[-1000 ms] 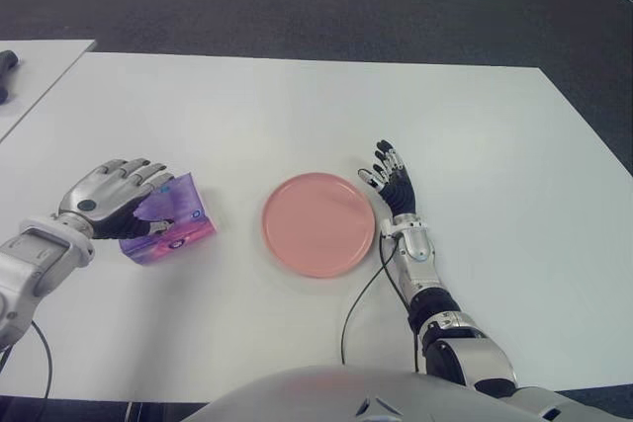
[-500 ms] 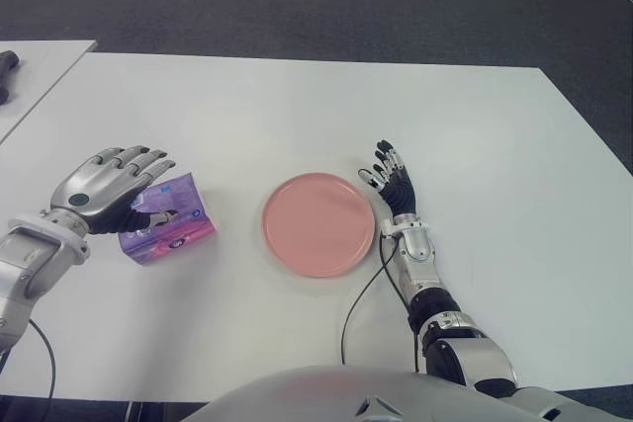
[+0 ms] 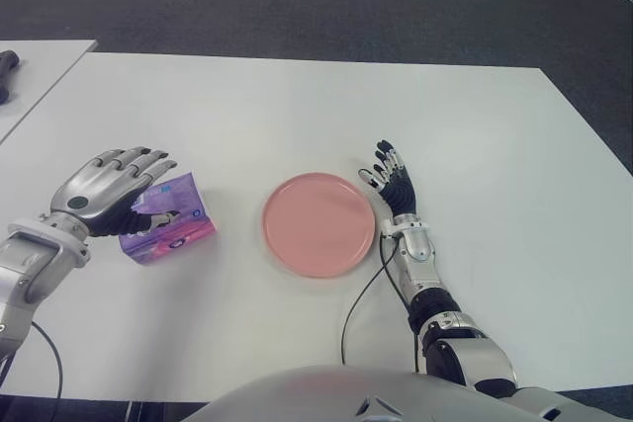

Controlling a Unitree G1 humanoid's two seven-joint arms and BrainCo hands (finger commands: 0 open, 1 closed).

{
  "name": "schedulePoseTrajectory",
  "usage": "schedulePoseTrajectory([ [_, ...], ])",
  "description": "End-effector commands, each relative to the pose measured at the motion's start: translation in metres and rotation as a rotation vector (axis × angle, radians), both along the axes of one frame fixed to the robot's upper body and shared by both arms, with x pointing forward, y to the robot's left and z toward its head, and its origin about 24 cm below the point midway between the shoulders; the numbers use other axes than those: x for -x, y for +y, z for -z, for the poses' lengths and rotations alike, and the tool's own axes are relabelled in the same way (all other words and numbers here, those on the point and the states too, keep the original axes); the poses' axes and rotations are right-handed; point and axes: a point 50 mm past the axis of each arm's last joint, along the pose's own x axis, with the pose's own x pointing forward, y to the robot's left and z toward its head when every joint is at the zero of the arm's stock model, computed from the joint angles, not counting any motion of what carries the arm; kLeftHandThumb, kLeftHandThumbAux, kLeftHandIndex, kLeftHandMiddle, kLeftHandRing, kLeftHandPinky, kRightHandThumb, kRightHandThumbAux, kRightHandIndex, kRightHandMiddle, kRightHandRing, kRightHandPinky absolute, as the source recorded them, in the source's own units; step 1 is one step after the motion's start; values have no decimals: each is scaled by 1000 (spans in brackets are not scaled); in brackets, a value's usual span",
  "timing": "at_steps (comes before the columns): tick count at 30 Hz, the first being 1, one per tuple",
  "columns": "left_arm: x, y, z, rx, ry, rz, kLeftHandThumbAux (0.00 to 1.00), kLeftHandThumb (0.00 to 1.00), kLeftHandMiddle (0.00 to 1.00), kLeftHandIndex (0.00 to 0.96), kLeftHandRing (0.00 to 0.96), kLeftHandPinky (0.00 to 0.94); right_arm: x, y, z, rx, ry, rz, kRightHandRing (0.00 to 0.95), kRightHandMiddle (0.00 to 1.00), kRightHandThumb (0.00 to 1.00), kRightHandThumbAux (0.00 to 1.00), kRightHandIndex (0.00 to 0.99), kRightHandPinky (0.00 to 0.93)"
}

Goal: Put the tissue paper into the plate.

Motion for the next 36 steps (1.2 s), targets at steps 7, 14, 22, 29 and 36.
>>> schedulePoseTrajectory([
  [7,4,-4,18,39,76,25,253,27,0,0,0,0,23,-6,33,-6,165,25,18,19,118,674,17,60],
  [14,5,-5,23,44,129,45,251,34,0,0,0,0,23,-6,33,-6,165,25,18,19,118,674,17,60],
  [22,4,-7,28,11,212,72,255,46,0,0,0,0,23,-6,33,-6,165,25,18,19,118,674,17,60],
  [29,4,-9,43,10,268,77,262,29,0,0,0,0,24,-6,33,-6,164,25,18,19,118,674,17,60],
  [36,5,-11,55,18,292,64,263,12,0,0,0,0,24,-6,33,-6,164,25,18,19,118,674,17,60],
])
